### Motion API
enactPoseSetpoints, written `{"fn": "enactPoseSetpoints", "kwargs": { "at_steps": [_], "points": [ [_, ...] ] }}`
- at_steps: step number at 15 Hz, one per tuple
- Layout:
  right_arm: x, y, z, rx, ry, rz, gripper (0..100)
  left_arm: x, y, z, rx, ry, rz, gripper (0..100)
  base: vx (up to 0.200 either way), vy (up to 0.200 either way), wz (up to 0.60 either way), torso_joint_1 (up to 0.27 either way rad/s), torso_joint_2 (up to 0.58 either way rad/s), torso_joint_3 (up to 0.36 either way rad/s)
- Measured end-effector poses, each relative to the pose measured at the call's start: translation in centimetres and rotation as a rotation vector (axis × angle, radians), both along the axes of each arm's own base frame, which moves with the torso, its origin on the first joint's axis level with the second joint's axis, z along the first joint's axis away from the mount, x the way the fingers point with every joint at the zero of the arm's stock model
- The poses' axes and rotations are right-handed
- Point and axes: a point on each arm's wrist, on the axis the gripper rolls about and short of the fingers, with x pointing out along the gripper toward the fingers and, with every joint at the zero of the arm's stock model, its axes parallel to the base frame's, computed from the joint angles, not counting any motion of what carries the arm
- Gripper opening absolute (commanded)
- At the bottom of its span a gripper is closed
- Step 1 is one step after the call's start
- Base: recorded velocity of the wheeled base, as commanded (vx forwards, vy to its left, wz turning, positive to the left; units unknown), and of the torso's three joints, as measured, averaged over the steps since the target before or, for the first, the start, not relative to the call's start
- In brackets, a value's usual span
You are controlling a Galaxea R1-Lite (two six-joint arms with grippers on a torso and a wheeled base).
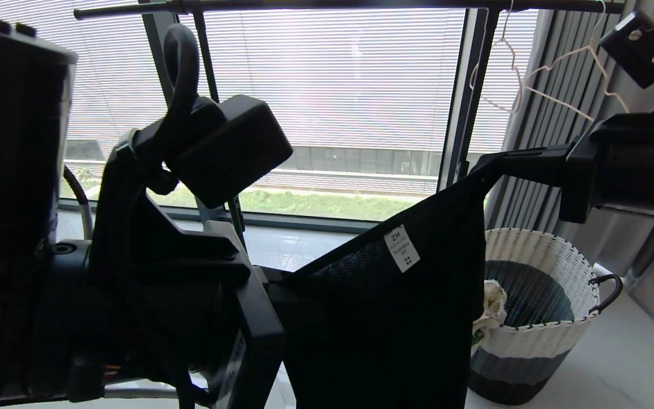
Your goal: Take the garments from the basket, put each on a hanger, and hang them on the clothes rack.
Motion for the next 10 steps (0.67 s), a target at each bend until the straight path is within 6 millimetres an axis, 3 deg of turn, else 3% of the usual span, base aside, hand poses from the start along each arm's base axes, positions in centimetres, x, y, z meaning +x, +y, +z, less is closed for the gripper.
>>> {"fn": "enactPoseSetpoints", "kwargs": {
  "at_steps": [5, 10],
  "points": [
    [0.3, 0.2, -0.2, -0.014, 0.014, -0.001, 0, -0.1, 0.4, 0.6, -0.025, -0.032, 0.005, 0, 0.000, 0.000, 0.00, 0.000, 0.00, 0.000],
    [-2.6, -2.0, 0.6, -0.038, 0.043, -0.006, 0, 3.4, -0.2, 3.8, -0.135, -0.162, 0.095, 0, 0.000, 0.000, 0.00, 0.000, 0.00, 0.000]
  ]
}}
